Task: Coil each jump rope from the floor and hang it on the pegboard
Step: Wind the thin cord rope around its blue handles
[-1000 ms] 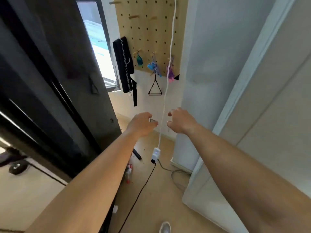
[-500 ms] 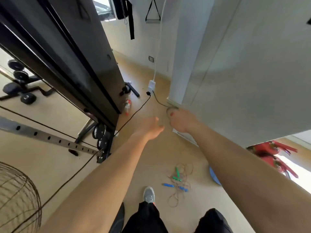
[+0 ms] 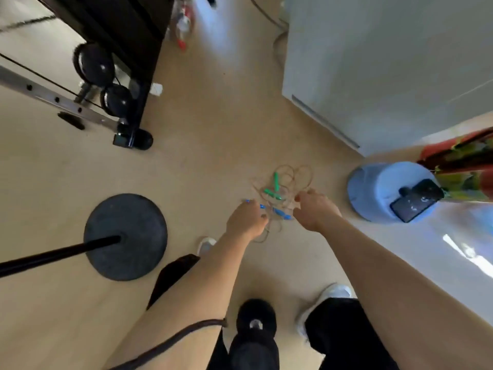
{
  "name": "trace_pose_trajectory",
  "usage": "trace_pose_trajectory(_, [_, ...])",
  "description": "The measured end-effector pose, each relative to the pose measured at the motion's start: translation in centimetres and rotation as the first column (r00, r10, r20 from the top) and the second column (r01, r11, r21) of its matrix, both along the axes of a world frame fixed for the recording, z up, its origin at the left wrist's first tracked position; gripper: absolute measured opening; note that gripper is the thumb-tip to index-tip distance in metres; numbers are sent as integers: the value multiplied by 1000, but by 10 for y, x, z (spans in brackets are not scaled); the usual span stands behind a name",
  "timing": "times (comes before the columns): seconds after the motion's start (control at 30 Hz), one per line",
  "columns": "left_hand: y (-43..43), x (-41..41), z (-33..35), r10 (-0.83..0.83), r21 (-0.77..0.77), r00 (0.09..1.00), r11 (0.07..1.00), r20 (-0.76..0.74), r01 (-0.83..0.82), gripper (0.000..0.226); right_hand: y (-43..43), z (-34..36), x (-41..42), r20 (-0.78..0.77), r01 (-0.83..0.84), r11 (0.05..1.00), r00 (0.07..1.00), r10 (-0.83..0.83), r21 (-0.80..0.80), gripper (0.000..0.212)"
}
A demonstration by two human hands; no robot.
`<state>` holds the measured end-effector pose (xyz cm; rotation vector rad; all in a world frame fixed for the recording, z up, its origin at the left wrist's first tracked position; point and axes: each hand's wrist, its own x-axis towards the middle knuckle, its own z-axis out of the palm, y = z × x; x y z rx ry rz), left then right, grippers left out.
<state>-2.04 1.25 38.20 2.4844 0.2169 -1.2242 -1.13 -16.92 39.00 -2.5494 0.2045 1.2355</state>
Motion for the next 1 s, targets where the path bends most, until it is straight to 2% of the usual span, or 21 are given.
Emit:
trace_pose_trajectory(0.1, [-5,-15,-120,-95,43,995,994,-30,96,41,-8,-123,-27,-40,22,1000,999,-22,11,45])
trace_pose_trajectory(0.17, [-1,-14,-174,-132,82,991,988,-38,135,42,-10,-175,-35,-50,41,999,998,-39,29,44])
trace_pose_trajectory(0.27, [0,-10,-266,-202,142,979,971,33,195,45,-13,-265,-46,-39,83,996,996,-81,45,42])
trace_pose_trajectory(0.4, [-2,1,-351,-370,215,909,919,193,329,45,-19,-341,-54,-5,117,992,993,-117,49,40])
trace_pose_trajectory(0.5, [-2,2,-393,-518,254,829,848,210,466,45,-24,-370,-58,2,124,992,992,-124,32,39])
trace_pose_trajectory(0.6, [-4,-1,-409,-615,315,747,783,253,537,39,-27,-380,-61,26,122,992,992,-122,17,39])
trace_pose_trajectory(0.67, [-8,-2,-409,-639,301,728,765,249,569,34,-29,-379,-61,24,137,990,990,-137,14,39])
trace_pose_trajectory(0.83, [-14,9,-372,-550,67,830,835,92,546,23,-27,-342,-46,26,184,980,982,-187,71,40])
trace_pose_trajectory(1.0, [-32,42,-265,-539,-75,833,832,128,550,6,-17,-254,-16,79,133,983,986,-144,124,52])
